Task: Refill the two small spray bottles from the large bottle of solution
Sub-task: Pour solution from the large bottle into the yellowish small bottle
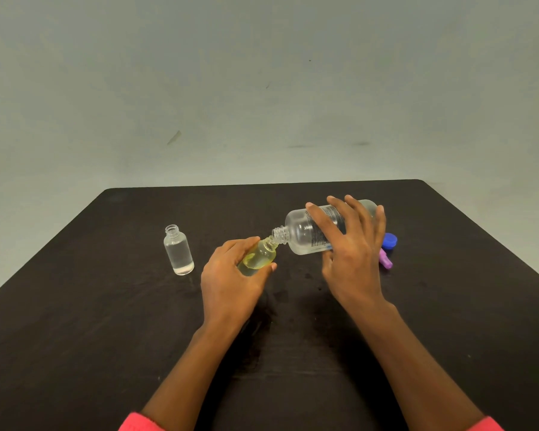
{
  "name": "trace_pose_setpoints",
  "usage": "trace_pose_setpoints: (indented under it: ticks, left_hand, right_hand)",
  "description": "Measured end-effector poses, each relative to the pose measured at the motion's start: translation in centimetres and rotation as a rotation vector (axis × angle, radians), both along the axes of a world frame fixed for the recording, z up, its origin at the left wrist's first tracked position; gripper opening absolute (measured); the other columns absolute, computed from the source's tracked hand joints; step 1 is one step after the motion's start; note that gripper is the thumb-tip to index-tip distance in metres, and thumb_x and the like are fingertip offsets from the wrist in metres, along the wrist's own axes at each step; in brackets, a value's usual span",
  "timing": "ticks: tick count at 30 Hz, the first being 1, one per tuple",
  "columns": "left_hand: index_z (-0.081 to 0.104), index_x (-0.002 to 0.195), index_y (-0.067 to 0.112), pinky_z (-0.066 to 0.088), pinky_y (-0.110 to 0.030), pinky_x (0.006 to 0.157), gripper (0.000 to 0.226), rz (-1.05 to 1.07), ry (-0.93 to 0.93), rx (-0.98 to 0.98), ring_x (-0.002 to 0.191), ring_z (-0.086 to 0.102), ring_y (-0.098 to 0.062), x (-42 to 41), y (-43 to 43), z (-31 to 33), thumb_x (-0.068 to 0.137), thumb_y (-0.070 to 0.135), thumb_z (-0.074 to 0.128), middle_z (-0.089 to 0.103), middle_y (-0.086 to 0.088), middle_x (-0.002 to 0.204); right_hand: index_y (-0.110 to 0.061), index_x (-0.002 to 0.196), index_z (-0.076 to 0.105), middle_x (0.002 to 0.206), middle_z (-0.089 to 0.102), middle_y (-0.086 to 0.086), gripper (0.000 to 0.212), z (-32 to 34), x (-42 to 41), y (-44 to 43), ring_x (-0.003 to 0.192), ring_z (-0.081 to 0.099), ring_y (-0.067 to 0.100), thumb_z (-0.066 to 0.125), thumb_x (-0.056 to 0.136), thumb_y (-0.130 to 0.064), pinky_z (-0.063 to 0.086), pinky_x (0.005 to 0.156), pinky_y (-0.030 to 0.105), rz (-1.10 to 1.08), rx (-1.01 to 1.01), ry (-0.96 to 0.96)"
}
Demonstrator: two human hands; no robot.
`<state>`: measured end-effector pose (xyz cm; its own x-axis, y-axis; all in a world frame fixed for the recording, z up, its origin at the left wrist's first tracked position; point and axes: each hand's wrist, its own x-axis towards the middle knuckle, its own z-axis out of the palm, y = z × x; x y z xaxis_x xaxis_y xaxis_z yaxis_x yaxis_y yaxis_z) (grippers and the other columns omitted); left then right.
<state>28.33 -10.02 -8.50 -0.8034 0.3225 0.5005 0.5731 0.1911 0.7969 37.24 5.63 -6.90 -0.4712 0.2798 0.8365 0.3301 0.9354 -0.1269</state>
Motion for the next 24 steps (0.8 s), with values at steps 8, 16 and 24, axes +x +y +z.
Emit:
trace_pose_setpoints:
  ticks: [8, 16, 24]
  left_hand:
    - [0.069, 0.106, 0.029, 0.052, -0.038, 0.09, 0.046, -0.002, 0.003, 0.006, 0.098, 0.062, -0.006, -0.03, -0.01, -0.09, 0.064, 0.021, 0.086, 0.067, 0.014, 0.1]
    - [0.069, 0.106, 0.03, 0.052, -0.037, 0.09, 0.046, -0.006, 0.003, 0.01, 0.098, 0.062, -0.005, 0.04, -0.06, 0.03, 0.064, 0.021, 0.086, 0.066, 0.017, 0.099]
    - [0.069, 0.107, 0.029, 0.052, -0.038, 0.089, 0.046, -0.006, 0.006, 0.008, 0.098, 0.062, -0.006, 0.03, -0.06, -0.01, 0.064, 0.021, 0.086, 0.066, 0.015, 0.099]
  right_hand:
    - [-0.026, 0.131, 0.054, 0.132, 0.053, 0.01, 0.083, 0.12, 0.1, -0.06, 0.13, 0.039, 0.031, 0.068, 0.06, 0.015, 0.009, 0.114, 0.055, 0.0, -0.002, 0.001]
    - [-0.025, 0.131, 0.054, 0.132, 0.053, 0.01, 0.084, 0.1, 0.11, -0.04, 0.131, 0.039, 0.03, 0.067, 0.06, 0.016, 0.008, 0.115, 0.054, 0.002, -0.005, -0.003]
    - [-0.025, 0.131, 0.054, 0.132, 0.053, 0.01, 0.084, 0.12, 0.11, -0.05, 0.131, 0.038, 0.03, 0.068, 0.06, 0.016, 0.008, 0.115, 0.054, 0.007, -0.009, -0.008]
